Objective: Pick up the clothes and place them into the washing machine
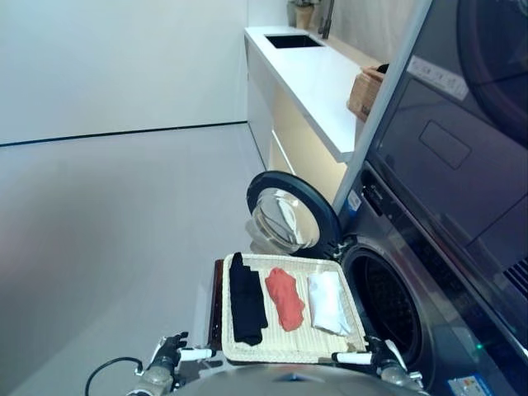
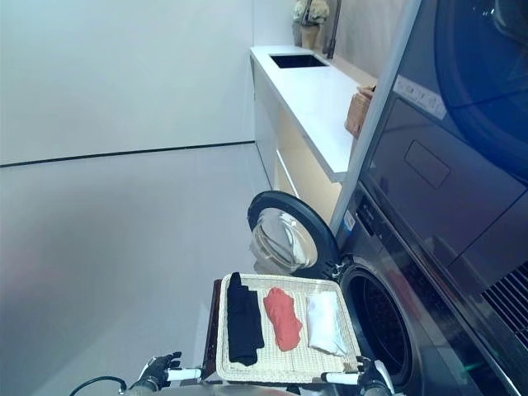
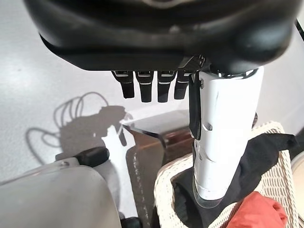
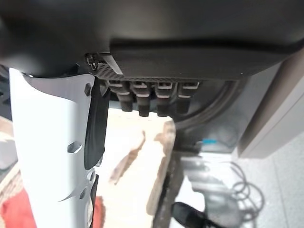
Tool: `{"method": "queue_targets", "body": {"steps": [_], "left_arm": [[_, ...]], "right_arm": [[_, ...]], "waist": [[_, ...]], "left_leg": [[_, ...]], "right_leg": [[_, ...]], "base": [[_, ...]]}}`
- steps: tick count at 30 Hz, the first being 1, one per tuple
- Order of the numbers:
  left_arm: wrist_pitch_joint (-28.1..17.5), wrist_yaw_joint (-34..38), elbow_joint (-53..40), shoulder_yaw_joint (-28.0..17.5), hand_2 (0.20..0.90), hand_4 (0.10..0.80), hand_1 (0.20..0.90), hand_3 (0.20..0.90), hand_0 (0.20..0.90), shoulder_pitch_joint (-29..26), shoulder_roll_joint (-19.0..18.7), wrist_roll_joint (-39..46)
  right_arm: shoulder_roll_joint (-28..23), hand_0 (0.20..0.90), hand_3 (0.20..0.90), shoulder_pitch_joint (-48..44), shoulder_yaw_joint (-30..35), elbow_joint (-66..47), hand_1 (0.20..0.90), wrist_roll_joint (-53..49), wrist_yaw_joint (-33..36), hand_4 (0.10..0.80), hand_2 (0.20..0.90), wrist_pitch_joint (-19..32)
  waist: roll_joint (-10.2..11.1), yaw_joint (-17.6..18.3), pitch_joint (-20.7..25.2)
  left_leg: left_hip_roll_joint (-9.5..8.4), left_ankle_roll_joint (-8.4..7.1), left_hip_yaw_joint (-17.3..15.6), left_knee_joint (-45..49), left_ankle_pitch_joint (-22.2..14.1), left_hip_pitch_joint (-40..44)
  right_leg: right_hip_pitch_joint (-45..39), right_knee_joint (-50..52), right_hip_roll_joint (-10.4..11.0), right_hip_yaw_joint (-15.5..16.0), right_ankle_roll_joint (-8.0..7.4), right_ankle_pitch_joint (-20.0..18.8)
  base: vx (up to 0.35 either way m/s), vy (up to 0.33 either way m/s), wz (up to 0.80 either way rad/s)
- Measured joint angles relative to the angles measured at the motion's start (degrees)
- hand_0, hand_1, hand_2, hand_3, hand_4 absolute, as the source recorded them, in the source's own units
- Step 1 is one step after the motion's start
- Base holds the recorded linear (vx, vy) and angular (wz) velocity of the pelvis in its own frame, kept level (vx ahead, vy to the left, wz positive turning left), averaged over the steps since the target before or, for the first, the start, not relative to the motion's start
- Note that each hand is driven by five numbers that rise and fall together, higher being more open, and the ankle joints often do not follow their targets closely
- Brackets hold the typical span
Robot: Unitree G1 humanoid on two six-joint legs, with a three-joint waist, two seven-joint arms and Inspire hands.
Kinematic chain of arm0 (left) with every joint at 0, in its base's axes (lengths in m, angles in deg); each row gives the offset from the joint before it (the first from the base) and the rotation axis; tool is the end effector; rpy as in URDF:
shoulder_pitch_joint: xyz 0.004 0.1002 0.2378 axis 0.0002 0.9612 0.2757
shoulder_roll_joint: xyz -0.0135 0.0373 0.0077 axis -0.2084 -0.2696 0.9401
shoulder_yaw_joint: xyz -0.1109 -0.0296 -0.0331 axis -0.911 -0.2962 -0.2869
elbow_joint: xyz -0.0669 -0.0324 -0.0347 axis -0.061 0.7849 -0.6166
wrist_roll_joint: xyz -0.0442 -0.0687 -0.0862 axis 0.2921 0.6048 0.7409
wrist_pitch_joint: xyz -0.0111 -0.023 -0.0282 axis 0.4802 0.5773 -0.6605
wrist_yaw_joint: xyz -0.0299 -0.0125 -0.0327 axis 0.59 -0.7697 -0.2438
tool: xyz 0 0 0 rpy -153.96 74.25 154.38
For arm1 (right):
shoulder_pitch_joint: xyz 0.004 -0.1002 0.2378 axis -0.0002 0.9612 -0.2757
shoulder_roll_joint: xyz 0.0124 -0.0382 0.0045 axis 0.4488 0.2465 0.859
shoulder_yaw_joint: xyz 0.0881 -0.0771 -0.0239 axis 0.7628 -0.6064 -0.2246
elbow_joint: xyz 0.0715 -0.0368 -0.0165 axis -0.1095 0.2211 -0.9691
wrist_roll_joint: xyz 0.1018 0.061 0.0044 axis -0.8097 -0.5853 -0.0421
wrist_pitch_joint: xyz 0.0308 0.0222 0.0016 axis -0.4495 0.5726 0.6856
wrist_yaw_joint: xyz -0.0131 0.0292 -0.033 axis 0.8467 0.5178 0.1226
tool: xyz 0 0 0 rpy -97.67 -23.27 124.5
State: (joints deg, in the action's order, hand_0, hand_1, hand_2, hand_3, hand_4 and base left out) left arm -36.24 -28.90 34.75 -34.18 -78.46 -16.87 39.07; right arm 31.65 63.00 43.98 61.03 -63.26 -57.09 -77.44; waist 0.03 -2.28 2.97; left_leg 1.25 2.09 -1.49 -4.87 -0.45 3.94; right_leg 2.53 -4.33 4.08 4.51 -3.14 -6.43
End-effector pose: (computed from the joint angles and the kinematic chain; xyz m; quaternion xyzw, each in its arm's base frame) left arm 0.0671 0.2106 -0.1549 0.1656 0.5509 0.0139 0.8179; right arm 0.0663 -0.2443 -0.1478 -0.2166 0.5500 -0.0970 0.8007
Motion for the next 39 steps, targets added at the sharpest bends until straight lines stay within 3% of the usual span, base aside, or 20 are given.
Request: {"method": "queue_targets", "body": {"steps": [7,8,11,18,23,29,39], "left_arm": [[0.0,-0.1,-0.2,-0.1,0.900,0.800,0.900,0.900,0.900,1.8,0.7,0.0],[-0.1,-0.1,-0.8,-0.3,0.900,0.800,0.900,0.900,0.900,1.8,0.7,0.1],[-0.1,-0.1,-1.7,-0.6,0.900,0.800,0.900,0.900,0.900,1.9,0.6,0.2],[-1.5,0.7,-3.8,0.0,0.900,0.800,0.900,0.900,0.900,-2.3,0.3,3.1],[-2.3,1.1,-4.6,0.1,0.900,0.800,0.900,0.900,0.900,-4.2,-0.5,6.2],[-2.6,1.8,-6.3,0.2,0.900,0.800,0.900,0.900,0.900,-5.0,-0.6,8.4],[-5.2,2.6,-11.8,1.8,0.900,0.800,0.900,0.900,0.900,-7.0,-0.6,11.6]], "right_arm": [[-0.5,0.900,0.900,-1.0,0.1,-0.1,0.900,0.1,0.0,0.800,0.900,-0.1],[-0.7,0.900,0.900,-2.0,0.0,-0.1,0.900,0.5,0.0,0.800,0.900,-0.1],[-1.4,0.900,0.900,-4.7,0.0,-0.1,0.900,1.1,0.1,0.800,0.900,-0.2],[-5.1,0.900,0.900,-15.8,-0.4,0.2,0.900,1.1,3.5,0.800,0.900,-1.4],[-8.2,0.900,0.900,-24.5,-2.1,0.6,0.900,1.1,6.4,0.800,0.900,-1.3],[-8.4,0.900,0.900,-29.1,-2.9,2.6,0.900,0.9,7.5,0.800,0.900,-1.3],[-10.6,0.900,0.900,-36.8,-4.1,4.2,0.900,-0.2,10.1,0.800,0.900,-1.4]], "waist": [[-3.0,-1.3,0.6],[-3.2,-2.9,0.4],[-3.1,-5.1,0.0],[-2.1,-4.7,-7.7],[-1.1,-4.7,-11.8],[-0.7,-4.8,-12.4],[-1.8,-5.2,-15.5]], "left_leg": [[-0.17,-0.27,-0.4,0.3,-0.4,-0.2],[-0.13,-0.26,-2.0,0.4,-0.6,-1.1],[-0.14,-0.32,-4.3,0.7,-0.6,-3.6],[-0.27,-0.72,-2.8,8.9,-1.2,-15.2],[-0.59,-0.73,-3.2,10.6,-1.1,-20.7],[-1.32,-0.02,-3.7,11.2,-0.8,-25.0],[-1.93,0.44,-2.8,15.5,-1.6,-33.2]], "right_leg": [[0.4,-0.7,0.0,-0.3,-0.08,-0.6],[1.9,-0.7,0.2,0.6,-0.19,-0.7],[5.0,-0.7,1.4,4.5,-0.17,-1.1],[13.4,3.2,2.5,7.0,0.51,-2.2],[19.8,5.8,3.2,7.1,1.01,-2.5],[24.2,6.6,4.2,7.3,0.77,-3.1],[31.6,10.1,5.3,7.5,1.14,-3.0]], "base": [[-0.011,-0.003,-0.04],[-0.087,-0.028,-0.33],[-0.096,-0.032,-0.34],[-0.177,-0.034,0.13],[-0.079,0.030,-0.02],[-0.027,0.015,0.02],[-0.036,0.016,0.06]]}}
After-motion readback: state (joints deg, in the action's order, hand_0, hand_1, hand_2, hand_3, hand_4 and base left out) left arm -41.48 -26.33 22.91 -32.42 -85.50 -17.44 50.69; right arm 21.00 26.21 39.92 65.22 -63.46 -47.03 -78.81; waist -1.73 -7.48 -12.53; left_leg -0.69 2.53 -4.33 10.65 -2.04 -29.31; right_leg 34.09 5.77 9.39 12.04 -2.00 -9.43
